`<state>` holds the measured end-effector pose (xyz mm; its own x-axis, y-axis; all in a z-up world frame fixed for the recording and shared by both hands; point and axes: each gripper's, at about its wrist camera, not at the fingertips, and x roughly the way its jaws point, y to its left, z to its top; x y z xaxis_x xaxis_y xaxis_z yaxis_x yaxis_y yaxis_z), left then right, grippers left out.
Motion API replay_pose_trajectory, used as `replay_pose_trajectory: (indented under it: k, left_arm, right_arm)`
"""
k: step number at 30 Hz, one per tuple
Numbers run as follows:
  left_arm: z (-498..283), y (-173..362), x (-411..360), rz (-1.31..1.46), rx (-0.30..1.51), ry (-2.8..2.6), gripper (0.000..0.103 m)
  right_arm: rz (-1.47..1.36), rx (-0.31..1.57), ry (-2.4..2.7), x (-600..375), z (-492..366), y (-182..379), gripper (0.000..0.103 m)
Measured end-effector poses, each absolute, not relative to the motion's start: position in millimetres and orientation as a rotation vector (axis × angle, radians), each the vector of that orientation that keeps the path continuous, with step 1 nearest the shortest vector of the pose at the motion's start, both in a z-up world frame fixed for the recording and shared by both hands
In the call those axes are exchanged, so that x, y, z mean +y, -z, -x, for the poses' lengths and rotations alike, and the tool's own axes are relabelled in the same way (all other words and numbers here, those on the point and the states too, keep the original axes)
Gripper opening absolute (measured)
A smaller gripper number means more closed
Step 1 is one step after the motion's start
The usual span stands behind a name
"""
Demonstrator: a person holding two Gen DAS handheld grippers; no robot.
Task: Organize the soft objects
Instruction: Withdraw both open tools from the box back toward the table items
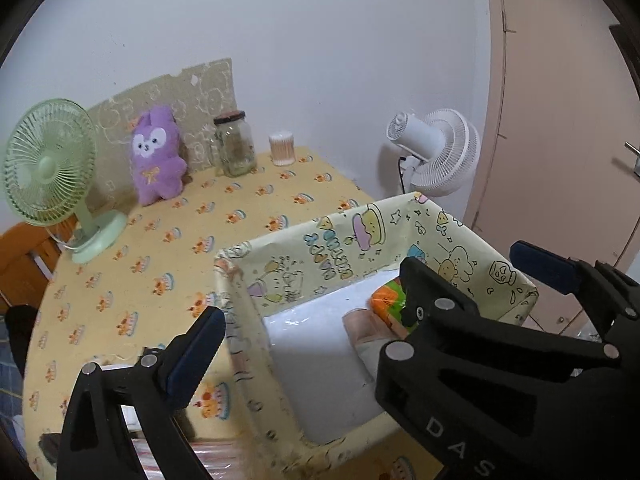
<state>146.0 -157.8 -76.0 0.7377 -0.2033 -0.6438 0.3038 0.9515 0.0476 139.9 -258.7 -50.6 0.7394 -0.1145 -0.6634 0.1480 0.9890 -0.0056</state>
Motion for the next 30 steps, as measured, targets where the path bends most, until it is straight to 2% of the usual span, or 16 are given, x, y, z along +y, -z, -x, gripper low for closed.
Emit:
replay_pose_trajectory:
  k: [4, 30]
  left_arm:
    - [-136.1, 66.4, -148.2, -0.130, 0.667, 0.279, 0.100]
    - [-59.3, 36.2, -67.4, -0.060, 0.567, 0.153, 0.102]
  right_arm:
    - [-0.064, 0.691, 0.143, -252.3, -129.3, 40.8, 0.093]
    - [-0.003, 0.602, 0.058, -168.8, -65.4, 4.6, 0.098]
